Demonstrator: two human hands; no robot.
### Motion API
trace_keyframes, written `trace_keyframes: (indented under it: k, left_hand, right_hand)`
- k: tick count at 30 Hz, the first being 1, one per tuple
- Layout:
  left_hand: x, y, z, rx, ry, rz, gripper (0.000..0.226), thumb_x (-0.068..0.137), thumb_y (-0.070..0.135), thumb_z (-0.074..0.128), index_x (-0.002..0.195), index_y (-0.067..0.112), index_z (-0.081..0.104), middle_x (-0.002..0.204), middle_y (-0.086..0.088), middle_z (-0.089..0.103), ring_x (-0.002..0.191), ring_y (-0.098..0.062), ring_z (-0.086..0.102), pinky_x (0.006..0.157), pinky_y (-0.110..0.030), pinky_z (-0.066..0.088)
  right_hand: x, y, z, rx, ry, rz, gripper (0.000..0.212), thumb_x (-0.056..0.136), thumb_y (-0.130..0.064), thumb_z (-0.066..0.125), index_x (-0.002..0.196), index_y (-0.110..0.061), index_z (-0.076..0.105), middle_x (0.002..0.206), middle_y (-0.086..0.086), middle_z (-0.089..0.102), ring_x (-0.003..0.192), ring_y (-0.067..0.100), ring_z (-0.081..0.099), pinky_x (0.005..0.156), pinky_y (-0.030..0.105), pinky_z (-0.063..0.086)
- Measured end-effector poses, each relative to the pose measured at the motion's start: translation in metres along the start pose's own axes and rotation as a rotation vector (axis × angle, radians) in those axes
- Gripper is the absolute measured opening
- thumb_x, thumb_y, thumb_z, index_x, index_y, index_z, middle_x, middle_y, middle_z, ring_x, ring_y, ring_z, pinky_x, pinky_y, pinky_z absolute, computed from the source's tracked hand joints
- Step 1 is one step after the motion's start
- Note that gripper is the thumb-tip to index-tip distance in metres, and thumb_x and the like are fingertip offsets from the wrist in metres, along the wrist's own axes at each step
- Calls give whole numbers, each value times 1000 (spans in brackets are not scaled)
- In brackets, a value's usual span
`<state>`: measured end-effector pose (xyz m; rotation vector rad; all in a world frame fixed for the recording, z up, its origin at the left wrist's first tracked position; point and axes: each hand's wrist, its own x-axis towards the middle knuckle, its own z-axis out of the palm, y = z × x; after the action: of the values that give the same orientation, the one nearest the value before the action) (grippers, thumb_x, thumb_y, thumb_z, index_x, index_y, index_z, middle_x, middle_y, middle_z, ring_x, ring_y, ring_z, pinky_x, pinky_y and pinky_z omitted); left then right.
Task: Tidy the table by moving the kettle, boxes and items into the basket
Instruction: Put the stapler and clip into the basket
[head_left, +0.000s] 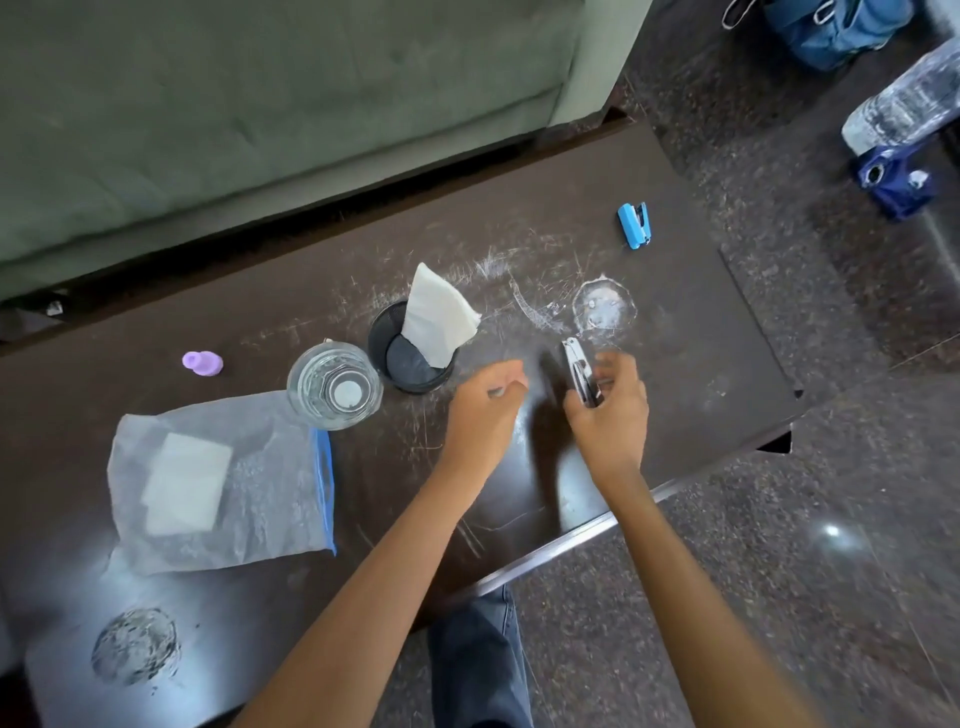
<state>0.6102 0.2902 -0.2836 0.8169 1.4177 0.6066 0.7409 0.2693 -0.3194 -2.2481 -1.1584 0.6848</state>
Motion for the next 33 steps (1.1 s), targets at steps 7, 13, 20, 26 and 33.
trace_keyframes:
  k: [7,13,20,26,33]
  left_hand:
    - [31,6,39,-197,-4,-169,13,88,18,61,74,15,62,78,-10,61,78,-22,57,75,-36,47]
    - [43,12,33,-343,-8,-198,10,90,11,57,81,13,61,65,6,70,53,-7,64,52,-22,52]
    - [51,13,27,-301,-46,-191,5,90,11,56,89,11,61,89,-5,70,56,-5,67,54,-20,53]
    - [44,23,28,-272,-99,-187,2,88,14,60,88,15,61,89,-8,67,58,-4,66,58,-20,51]
    - [32,39,28,-348,-121,-153,8,92,16,55,96,14,61,96,-3,70,62,-5,67,59,-18,53]
  right_hand:
    - [-5,-29,-9,150,-150,-179,45,76,-8,66,117,-16,49,95,-5,56,87,19,57,75,28,48]
    - [35,-12,-20,269,-66,-211,21,73,-7,55,91,-8,65,89,2,59,72,4,57,70,18,47]
    - [155,7,4,-447,12,-249,52,86,-13,51,136,-13,39,143,17,32,121,38,37,90,48,44]
    - [195,10,25,-593,-59,-218,58,94,-21,44,147,-21,20,155,18,13,134,39,28,105,51,28]
    - [185,9,23,-574,121,-263,30,86,-10,49,113,-2,58,116,21,58,107,38,49,86,43,34]
